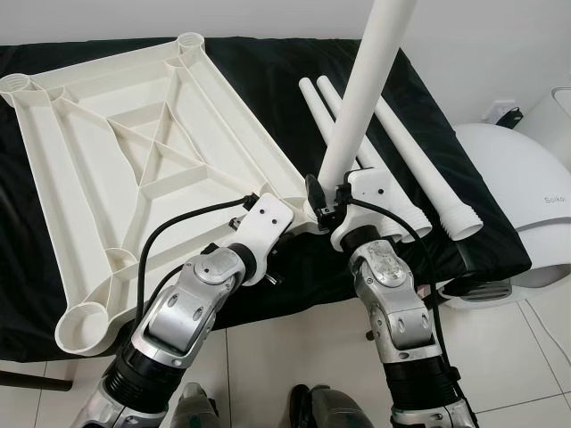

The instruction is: Building children table

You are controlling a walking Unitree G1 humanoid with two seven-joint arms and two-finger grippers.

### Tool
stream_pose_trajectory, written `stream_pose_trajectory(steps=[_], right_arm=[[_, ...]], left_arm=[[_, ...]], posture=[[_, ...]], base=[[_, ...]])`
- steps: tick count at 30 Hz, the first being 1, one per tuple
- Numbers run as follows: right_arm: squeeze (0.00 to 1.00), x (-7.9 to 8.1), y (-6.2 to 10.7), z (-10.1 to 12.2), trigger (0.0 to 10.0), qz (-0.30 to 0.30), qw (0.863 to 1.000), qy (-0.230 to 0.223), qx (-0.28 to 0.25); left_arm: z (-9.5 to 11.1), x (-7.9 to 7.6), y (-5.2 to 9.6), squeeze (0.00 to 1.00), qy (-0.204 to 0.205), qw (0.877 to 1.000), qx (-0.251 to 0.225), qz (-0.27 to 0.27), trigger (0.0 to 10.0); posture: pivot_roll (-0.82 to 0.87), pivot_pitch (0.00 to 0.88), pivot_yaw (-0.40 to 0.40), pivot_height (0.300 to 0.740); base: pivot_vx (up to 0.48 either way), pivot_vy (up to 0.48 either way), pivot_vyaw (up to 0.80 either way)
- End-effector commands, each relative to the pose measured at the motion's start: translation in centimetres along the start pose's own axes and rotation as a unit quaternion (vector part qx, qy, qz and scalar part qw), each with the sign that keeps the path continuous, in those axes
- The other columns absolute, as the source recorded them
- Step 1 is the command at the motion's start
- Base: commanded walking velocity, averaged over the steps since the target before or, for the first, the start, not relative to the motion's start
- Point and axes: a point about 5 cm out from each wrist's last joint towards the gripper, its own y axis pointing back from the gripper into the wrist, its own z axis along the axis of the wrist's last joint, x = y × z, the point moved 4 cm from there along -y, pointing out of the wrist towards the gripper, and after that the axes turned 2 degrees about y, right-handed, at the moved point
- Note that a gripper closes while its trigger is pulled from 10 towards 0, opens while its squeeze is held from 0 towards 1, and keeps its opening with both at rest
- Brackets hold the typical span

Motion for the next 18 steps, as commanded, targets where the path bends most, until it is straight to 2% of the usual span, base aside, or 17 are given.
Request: stream_pose_trajectory(steps=[1,12,18], right_arm=[[1.00,0.1,0.5,-1.7,10.0,-0.017,0.999,-0.006,0.036],[1.00,-1.1,0.2,-1.3,10.0,-0.006,1.000,-0.002,0.023],[1.00,-2.9,-0.4,-0.9,10.0,0.018,1.000,-0.010,0.012]], left_arm=[[0.8,-1.6,0.1,0.00,-0.007,0.999,-0.016,-0.031,10.0],[0.8,-1.7,0.0,0.00,-0.008,0.999,-0.017,-0.032,10.0],[0.9,-1.7,0.0,0.00,-0.009,0.999,-0.018,-0.033,10.0]], posture=[[0.05,0.175,-0.075,0.740],[0.05,0.162,-0.077,0.740],[0.05,0.156,-0.077,0.740]], base=[[0.000,0.000,0.00],[0.000,0.000,0.00],[0.000,0.000,0.00]])
